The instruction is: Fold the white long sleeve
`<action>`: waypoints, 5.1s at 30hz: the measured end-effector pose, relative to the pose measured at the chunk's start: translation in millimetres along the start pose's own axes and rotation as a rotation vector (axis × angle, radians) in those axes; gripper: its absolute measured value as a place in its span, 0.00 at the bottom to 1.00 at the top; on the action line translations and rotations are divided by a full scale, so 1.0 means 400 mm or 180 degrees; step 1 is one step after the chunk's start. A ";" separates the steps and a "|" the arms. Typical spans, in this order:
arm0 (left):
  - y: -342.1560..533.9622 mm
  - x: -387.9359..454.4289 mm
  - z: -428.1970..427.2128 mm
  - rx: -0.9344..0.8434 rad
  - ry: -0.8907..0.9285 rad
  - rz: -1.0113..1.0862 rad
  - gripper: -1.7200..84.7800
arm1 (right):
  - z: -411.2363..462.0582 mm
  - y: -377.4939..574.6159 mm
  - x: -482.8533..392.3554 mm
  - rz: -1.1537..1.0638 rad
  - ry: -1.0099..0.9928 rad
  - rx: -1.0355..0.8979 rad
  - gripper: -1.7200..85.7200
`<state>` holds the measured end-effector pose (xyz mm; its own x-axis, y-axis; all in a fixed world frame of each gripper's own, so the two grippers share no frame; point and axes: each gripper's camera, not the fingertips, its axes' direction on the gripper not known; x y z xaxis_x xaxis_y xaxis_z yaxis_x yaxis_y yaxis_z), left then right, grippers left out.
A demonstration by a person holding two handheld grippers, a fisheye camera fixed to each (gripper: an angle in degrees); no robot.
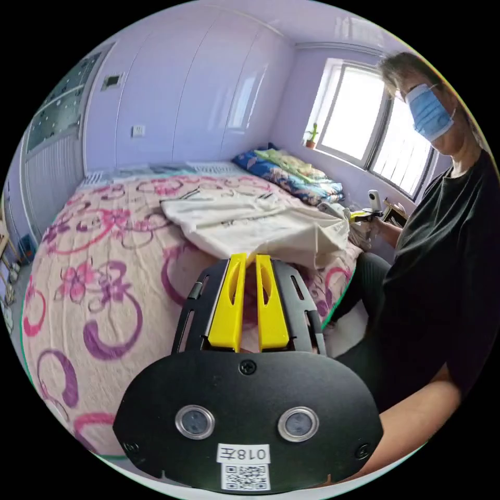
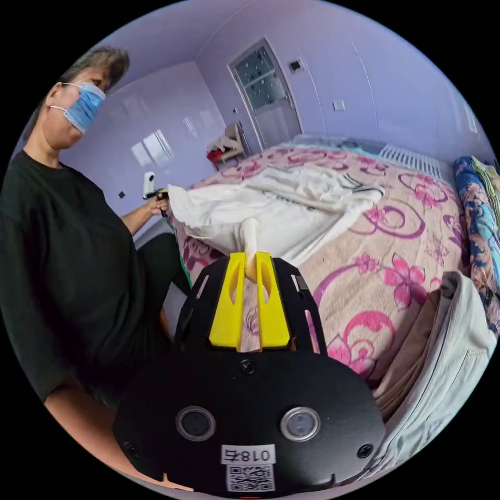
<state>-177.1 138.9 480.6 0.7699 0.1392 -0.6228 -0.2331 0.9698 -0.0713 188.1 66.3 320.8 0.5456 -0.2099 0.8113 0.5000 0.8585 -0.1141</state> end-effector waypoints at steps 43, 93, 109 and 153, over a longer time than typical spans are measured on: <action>-0.494 -0.408 0.933 0.1531 0.1655 -0.0883 0.07 | 0.217 -0.331 -0.054 0.0326 0.1214 0.1079 0.06; -0.453 0.561 -0.052 0.0404 0.0733 -0.0332 0.12 | -0.634 0.302 0.810 0.2719 0.1746 0.2162 0.04; -0.739 1.672 0.526 -0.0774 -0.0534 0.2165 0.18 | -0.620 0.473 0.956 0.2874 0.1312 0.2135 0.04; -0.230 0.923 0.396 0.0742 0.0885 -0.1406 0.06 | 0.085 -1.134 0.119 0.0569 -0.0204 0.1770 0.04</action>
<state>222.8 132.6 380.8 0.5718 -0.3167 -0.7568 0.2368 0.9469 -0.2174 -35.5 -317.1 430.6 0.5385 -0.0254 0.8422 -0.0334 0.9981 0.0514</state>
